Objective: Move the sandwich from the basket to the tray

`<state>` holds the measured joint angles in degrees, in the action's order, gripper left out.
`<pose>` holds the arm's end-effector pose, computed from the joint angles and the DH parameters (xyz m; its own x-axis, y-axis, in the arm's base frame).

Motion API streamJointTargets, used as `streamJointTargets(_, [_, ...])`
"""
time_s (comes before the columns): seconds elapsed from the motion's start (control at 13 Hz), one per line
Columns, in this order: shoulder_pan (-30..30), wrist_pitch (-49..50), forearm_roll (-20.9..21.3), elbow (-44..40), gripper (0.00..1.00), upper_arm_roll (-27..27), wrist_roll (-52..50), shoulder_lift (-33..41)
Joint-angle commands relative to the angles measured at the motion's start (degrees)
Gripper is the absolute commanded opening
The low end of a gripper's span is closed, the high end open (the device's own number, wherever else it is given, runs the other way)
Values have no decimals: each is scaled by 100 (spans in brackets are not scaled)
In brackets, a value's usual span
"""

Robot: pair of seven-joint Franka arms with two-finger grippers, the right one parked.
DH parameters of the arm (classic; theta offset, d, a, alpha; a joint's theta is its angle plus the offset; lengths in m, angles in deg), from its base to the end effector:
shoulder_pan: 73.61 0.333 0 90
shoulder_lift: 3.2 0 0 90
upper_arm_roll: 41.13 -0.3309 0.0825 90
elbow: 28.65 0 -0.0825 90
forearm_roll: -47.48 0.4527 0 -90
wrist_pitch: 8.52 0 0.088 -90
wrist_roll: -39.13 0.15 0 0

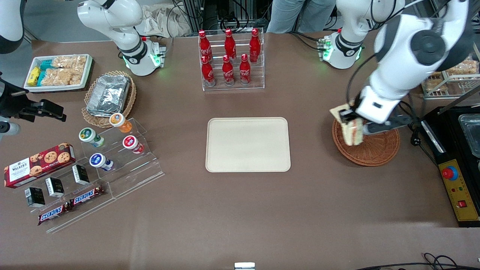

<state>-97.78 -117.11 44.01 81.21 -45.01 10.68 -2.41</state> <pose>0.5787 -0.2212 0.4445 0.9864 0.1603 -0.0356 0.1619 -0.9857 0.0468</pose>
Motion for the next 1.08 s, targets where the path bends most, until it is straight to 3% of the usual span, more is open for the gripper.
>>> streamJointTargets(0.0, [-806, -40, -154, -613, 0, -95, 182, -831])
streamJointTargets(0.23, [-1256, -582, -295, -659, 0, -95, 208, -1702])
streamJointTargets(0.77, [-1599, -2464, -207, -421, 0, -51, 270, -3330])
streamJointTargets(0.85, [-1617, -2526, -198, -439, 42, -51, 278, -3435])
streamJointTargets(0.92, [-1635, -2614, -198, -447, 99, -51, 444, -3506])
streamJointTargets(1.0, [-1626, -2624, -207, -474, 100, -51, 532, -3507])
